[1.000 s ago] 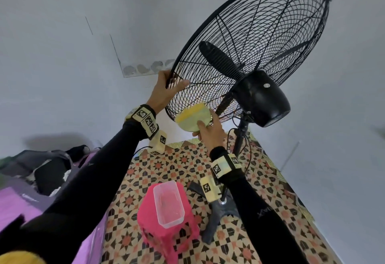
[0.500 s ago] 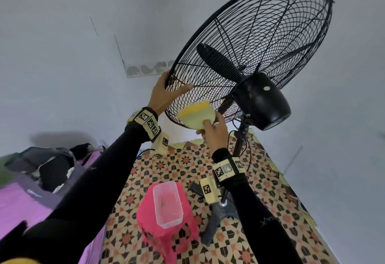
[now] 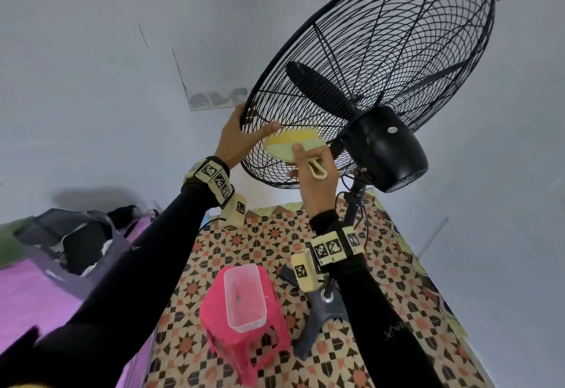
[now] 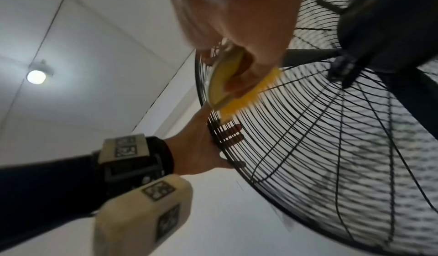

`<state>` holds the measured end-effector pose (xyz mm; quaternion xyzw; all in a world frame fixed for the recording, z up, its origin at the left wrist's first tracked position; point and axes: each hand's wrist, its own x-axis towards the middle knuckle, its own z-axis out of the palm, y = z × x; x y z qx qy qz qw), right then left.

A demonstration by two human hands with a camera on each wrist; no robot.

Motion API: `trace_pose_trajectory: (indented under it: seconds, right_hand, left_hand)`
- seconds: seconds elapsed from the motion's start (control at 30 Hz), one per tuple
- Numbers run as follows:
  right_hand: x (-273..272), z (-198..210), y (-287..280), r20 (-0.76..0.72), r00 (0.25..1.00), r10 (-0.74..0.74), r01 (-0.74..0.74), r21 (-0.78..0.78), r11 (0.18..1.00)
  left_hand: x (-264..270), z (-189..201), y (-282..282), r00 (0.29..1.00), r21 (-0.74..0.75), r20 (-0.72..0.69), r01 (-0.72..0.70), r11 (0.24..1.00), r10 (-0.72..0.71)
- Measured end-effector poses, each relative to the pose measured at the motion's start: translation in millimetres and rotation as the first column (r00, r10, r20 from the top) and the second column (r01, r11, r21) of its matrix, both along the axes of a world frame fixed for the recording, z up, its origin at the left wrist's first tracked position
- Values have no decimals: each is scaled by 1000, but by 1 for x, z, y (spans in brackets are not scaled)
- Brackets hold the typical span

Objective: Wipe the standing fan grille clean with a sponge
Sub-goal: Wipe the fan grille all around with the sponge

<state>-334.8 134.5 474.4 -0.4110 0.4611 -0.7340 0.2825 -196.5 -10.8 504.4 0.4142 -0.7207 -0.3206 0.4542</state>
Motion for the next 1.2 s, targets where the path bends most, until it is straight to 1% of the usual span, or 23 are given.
trace_pose_trajectory:
  seconds: [0.03, 0.07, 0.13, 0.17, 0.23, 0.33, 0.37, 0.43, 0.53, 0.6, 0.67, 0.73, 0.77, 0.8, 0.87, 0.93, 1.03, 1.1, 1.13, 1.2]
  right_hand:
    - [3, 2, -2, 22, 997, -67, 67, 3, 998]
    - [5, 3, -5, 44, 994, -103, 104, -10, 995]
    - [4, 5, -10, 42, 990, -136, 138, -51, 989]
    - [3, 2, -13, 31, 991, -130, 132, -58, 990]
    - [1, -13, -22, -5, 995, -98, 98, 11, 995]
    - [2, -31, -30, -25, 999, -46, 51, 204, 978]
    - [2, -31, -30, -34, 998, -46, 52, 215, 975]
    - [1, -19, -27, -41, 997, -73, 79, 164, 983]
    - [-4, 9, -25, 22, 988, -153, 152, 36, 988]
    - [-4, 18, -31, 40, 980, -195, 194, 27, 981]
    - [-1, 12, -38, 30, 984, -177, 173, 109, 979]
    - [0, -3, -43, -56, 993, -100, 111, 257, 960]
    - [-1, -10, -44, -87, 994, -74, 97, 311, 945]
    - [-3, -15, -43, -95, 993, -66, 95, 332, 939]
    - [-5, -12, -40, -100, 990, -103, 128, 289, 949]
    - [-9, 3, -34, -92, 977, -191, 206, 199, 958]
    - [-20, 28, -38, -55, 942, -332, 336, 70, 939]
    - [-23, 29, -48, -56, 931, -360, 363, 69, 929]
    - [-22, 24, -51, -73, 937, -343, 348, 97, 932]
    - [-17, 9, -54, -139, 958, -252, 276, 195, 941]
  left_hand:
    - [0, 0, 1, 1000, 1, 1, 1, 1000, -1]
    - [0, 1, 0, 1000, -2, 2, 0, 1000, 0]
    - [0, 1, -1, 1000, -4, 3, -1, 1000, 1]
    - [1, 1, -1, 1000, 0, 2, -3, 1000, 3]
    - [1, 0, -1, 1000, 4, -1, -5, 1000, 5]
    - [0, -1, 0, 1000, 4, -5, -1, 1000, 1]
    - [1, -2, 0, 1000, -1, -7, 0, 1000, 0]
    - [1, -3, -2, 1000, -10, -11, 0, 1000, -1]
    - [1, -5, -4, 1000, -5, -19, -2, 1000, 2]
    - [0, -6, -6, 1000, -3, -25, -2, 1000, 2]
    - [1, -6, -5, 1000, 2, -22, -3, 1000, 3]
    - [0, -4, -3, 1000, 4, -13, -2, 1000, 2]
    - [0, -3, -1, 1000, 5, -12, 0, 1000, 0]
    - [1, -4, 0, 1000, 5, -11, -1, 1000, 1]
    - [2, -3, 0, 1000, -2, -10, -2, 1000, 2]
    - [1, -5, 0, 1000, 7, -16, 0, 1000, 0]
    - [0, -5, -1, 1000, 2, -20, 4, 1000, -4]
    - [1, -4, -2, 1000, 5, -20, 6, 1000, -5]
    - [1, -4, -2, 1000, 6, -21, 5, 1000, -5]
    - [0, -3, 0, 1000, 3, -23, 3, 1000, -3]
